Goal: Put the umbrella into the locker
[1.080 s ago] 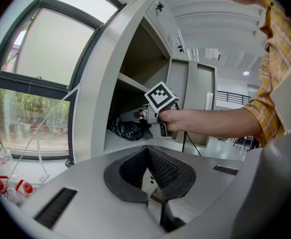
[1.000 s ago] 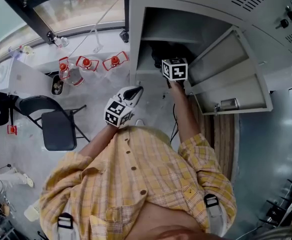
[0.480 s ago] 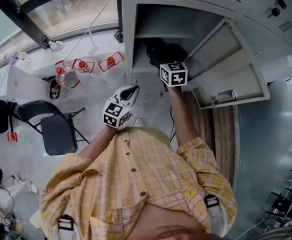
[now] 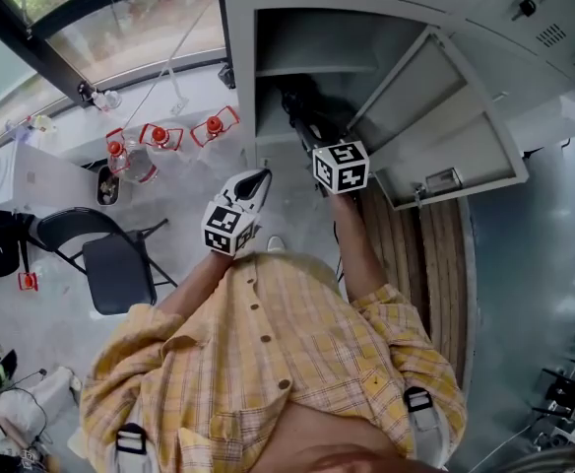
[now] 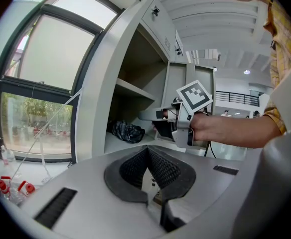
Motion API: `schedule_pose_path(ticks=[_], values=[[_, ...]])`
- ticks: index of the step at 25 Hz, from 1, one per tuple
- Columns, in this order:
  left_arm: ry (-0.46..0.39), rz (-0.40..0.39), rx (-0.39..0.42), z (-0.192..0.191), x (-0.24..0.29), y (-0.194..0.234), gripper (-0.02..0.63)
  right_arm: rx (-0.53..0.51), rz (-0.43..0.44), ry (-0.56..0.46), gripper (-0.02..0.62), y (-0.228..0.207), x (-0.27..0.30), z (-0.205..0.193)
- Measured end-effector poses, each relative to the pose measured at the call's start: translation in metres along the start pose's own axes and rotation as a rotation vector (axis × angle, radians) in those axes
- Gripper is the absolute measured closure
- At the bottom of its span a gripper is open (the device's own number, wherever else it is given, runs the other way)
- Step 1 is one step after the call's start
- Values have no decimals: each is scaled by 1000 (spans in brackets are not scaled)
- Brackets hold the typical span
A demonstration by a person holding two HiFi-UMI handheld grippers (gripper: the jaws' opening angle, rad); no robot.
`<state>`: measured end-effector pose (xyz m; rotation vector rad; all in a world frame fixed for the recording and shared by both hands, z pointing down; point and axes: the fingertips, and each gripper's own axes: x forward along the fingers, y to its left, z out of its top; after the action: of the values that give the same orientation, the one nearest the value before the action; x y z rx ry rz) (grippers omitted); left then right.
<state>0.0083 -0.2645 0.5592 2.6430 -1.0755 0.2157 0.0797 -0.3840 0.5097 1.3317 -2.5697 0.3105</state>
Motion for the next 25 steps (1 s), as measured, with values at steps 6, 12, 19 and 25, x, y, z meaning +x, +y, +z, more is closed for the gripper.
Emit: schedule_pose_path(ticks=[6,12,19,25], values=[[-4,-6,2,0,2,-3,601,4,4,-34,589,21,-17,-6],[-9,-2,0,0,1,-3,601,-30,18,-44,597,33,-27,-13],[-11,5,-1,-1,0,-2,601,-57,68,-63,597,52,-33,-26],[-14,5,-2,0,-1,1,601,-44,65,-90,597,59,-40,-29]])
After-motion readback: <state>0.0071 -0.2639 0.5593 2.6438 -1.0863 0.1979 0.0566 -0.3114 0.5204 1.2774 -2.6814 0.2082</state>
